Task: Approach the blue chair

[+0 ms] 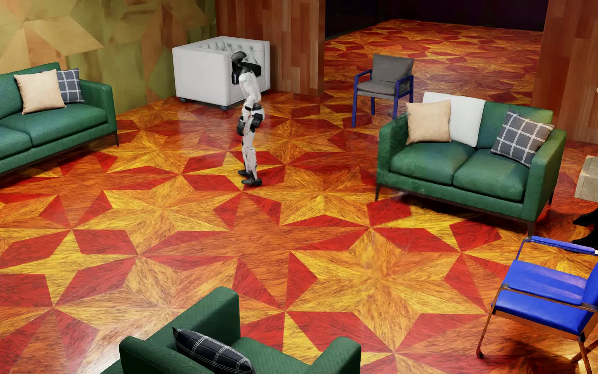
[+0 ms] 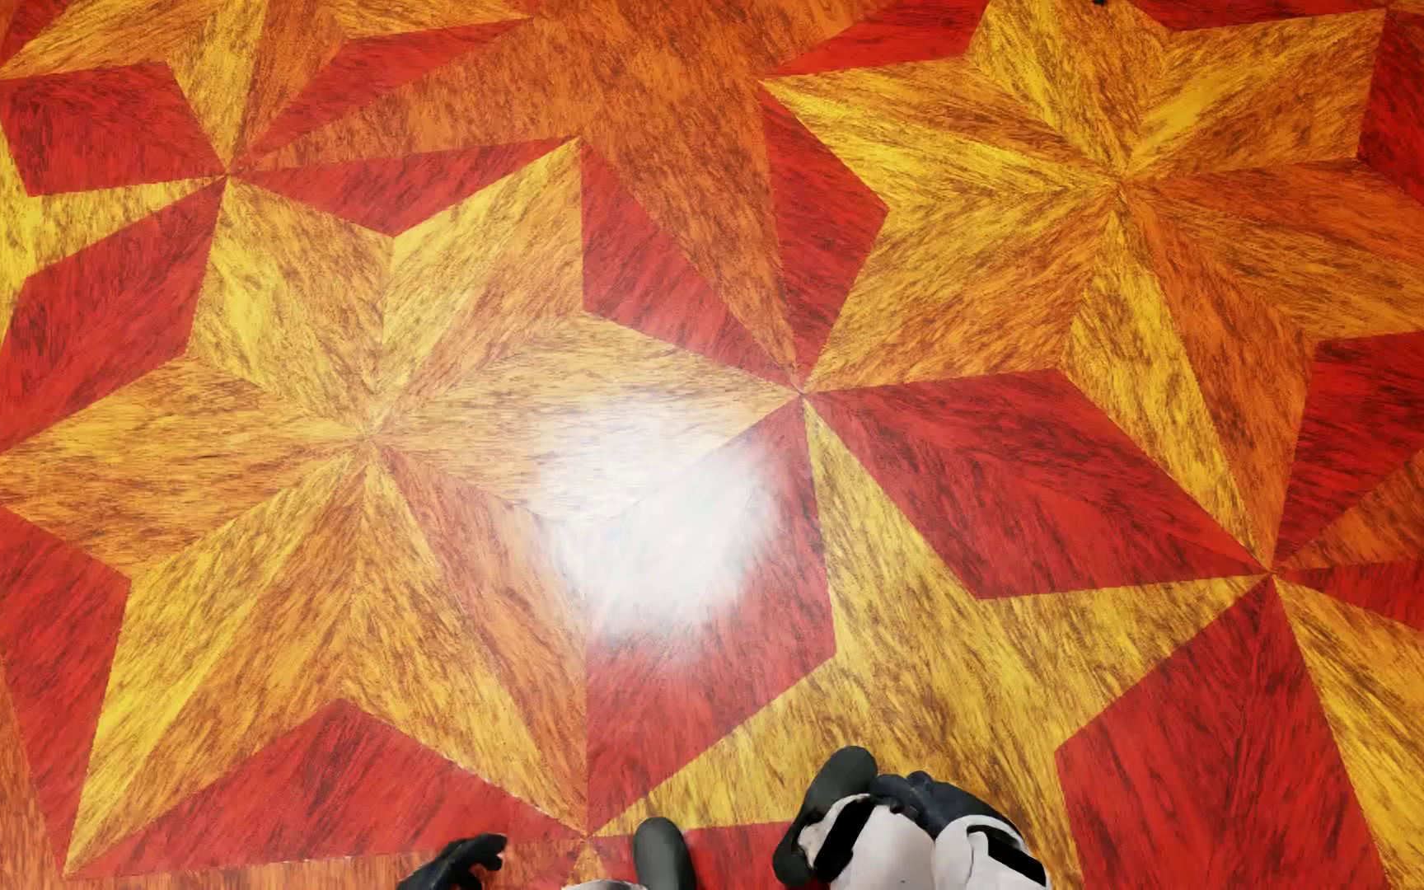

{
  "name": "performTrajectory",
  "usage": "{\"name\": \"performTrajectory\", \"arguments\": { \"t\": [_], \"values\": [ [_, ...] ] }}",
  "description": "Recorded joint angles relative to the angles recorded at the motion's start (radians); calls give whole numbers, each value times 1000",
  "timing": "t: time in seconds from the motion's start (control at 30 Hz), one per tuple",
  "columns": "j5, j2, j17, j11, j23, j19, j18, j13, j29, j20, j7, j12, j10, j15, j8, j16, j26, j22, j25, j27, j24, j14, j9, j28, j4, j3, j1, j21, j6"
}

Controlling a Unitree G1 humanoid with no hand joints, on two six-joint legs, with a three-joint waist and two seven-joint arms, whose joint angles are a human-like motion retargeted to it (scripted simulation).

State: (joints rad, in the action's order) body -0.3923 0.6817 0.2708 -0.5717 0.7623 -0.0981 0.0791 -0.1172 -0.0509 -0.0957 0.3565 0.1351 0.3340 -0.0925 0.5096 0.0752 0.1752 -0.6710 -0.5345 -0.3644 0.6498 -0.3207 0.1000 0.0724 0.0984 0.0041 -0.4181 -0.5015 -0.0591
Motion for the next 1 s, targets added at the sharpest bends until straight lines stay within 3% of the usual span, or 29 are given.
{"name": "performTrajectory", "arguments": {
  "t": [0.1, 0.17, 0.23, 0.33, 0.37, 0.43, 0.5, 0.57, 0.6, 0.7, 0.73, 0.77, 0.83, 0.87, 0.9, 0.93, 1.0],
  "values": [
    [-44, 16, 0, -145, -3, 39, 11, 48, 16, 13, -15, 1, 54, 10, -39, -11, 16, -3, -10, -4, -2, -26, -3, -6, -2, -2, 33, 20, -3],
    [-46, 46, -6, -240, 2, 86, 13, 76, 11, 34, -21, 15, 86, 44, -121, -22, 25, -6, 1, -8, -6, -41, -7, -5, -9, -5, 57, 48, -3],
    [35, 92, -7, -321, 8, 146, 4, 92, -7, 56, -18, 35, 101, 69, -336, -31, 34, -18, 9, -6, -3, -46, -10, -6, -24, -9, 92, 65, -1],
    [238, 21, 2, -281, 27, 239, -18, 107, 25, 71, -18, 63, 119, -17, -692, -25, 47, -69, -9, -12, 13, -70, -21, -19, -57, -3, 127, 52, -3],
    [248, -36, 1, -225, 33, 235, -26, 120, 32, 72, -25, 64, 128, -89, -701, -17, 52, -90, -5, -11, 23, -83, -26, -23, -69, 2, 130, 57, -5],
    [246, -137, -12, -93, 54, 187, -50, 137, 36, 87, -48, 62, 171, -164, -620, 5, 61, -113, -3, -13, 30, -109, -33, -31, -110, 10, 123, 61, 2],
    [280, -170, -4, -51, 91, 199, -83, 119, 53, 126, -74, 66, 305, -160, -605, -4, 67, -93, -25, -14, 18, -114, -36, -29, -168, 23, 66, 36, 28],
    [303, -193, 29, -9, 140, 219, -155, 60, 85, 175, -89, 101, 407, -143, -614, -40, 47, -52, -60, -17, -17, -91, -39, -13, -219, 37, 31, -19, 50],
    [308, -206, 43, 19, 162, 222, -158, 27, 85, 200, -80, 113, 434, -129, -625, -57, 41, -41, -68, -24, -33, -87, -42, -9, -254, 41, 31, -38, 56],
    [309, -246, 80, 115, 142, 239, -109, -29, 66, 215, 21, 105, 437, -72, -658, -44, 74, -45, -60, -21, 19, -37, -60, -16, -404, 42, 103, -35, 66],
    [305, -257, 92, 143, 113, 248, -72, -33, 47, 211, 80, 97, 415, -56, -662, -26, 82, -52, -43, -8, 50, -31, -69, -34, -466, 37, 140, -18, 69],
    [297, -266, 104, 167, 76, 259, -22, -27, 22, 212, 174, 84, 379, -43, -657, -13, 80, -58, -22, 10, 72, -15, -78, -54, -535, 30, 189, 10, 75],
    [264, -279, 127, 191, -6, 285, 67, 22, -36, 245, 460, 53, 253, -29, -626, -11, 68, -56, 15, 34, 68, 71, -96, -66, -643, 9, 321, 86, 90],
    [238, -287, 133, 198, -42, 300, -72, 59, -67, 248, 592, 35, 186, -23, -604, -16, 56, -47, 32, 43, 64, 137, -102, -58, -656, -1, 378, 134, 96],
    [210, -292, 132, 187, -65, 318, -163, 106, -93, 226, 593, 17, 172, -23, -581, -15, 40, -37, 56, 44, 76, 81, -104, -51, -643, 0, 383, 192, 101],
    [169, -297, 129, 169, -74, 336, -206, 154, -113, 188, 551, 0, 186, -17, -560, -20, 22, -22, 81, 34, 91, 33, -103, -46, -619, 4, 361, 253, 103],
    [46, -293, 100, 113, -35, 346, -148, 240, -143, 115, 448, -10, 262, 43, -491, -25, -43, 17, 126, 1, 106, -39, -92, -53, -543, 12, 283, 370, 92]
  ]
}}
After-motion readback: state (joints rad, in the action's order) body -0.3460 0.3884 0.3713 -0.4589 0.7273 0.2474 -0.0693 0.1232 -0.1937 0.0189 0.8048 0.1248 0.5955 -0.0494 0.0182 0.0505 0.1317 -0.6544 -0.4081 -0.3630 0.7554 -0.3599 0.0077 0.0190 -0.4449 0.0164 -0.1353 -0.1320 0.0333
